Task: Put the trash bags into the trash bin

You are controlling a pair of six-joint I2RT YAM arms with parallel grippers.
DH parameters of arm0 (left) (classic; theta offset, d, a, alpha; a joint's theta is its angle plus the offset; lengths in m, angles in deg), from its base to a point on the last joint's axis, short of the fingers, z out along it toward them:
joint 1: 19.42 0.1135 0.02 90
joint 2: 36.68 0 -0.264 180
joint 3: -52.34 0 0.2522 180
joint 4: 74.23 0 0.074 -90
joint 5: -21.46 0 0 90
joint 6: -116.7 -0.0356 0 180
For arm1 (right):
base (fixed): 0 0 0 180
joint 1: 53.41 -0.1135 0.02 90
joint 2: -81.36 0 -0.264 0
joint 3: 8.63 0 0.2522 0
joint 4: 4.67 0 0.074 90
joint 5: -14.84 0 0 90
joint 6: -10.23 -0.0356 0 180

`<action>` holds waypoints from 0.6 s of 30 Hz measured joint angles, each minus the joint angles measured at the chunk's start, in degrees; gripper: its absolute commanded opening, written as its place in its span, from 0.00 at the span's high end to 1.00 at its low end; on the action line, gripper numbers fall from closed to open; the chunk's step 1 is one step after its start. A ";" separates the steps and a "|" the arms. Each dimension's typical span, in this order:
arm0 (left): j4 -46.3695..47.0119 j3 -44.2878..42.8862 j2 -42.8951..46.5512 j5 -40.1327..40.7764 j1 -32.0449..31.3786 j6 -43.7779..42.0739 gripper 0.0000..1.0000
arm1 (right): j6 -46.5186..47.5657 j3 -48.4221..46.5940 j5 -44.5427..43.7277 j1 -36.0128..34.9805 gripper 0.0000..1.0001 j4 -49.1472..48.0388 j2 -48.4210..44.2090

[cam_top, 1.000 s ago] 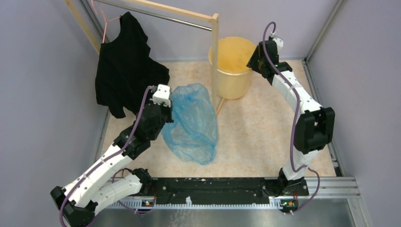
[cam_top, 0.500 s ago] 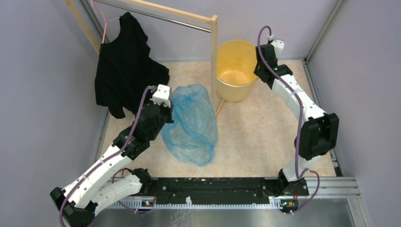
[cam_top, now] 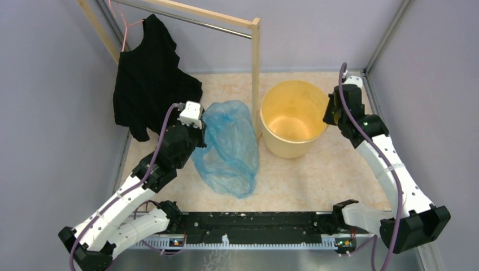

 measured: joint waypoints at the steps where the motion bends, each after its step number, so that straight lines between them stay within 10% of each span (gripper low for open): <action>1: 0.00 0.00 0.00 -0.04 0.00 0.02 1.00 | 0.39 0.74 1.90 0.07 1.00 0.42 -0.63; 18: -0.02 0.15 -0.02 -0.09 0.00 0.63 1.00 | 4.63 4.28 10.54 0.20 1.00 12.81 -6.93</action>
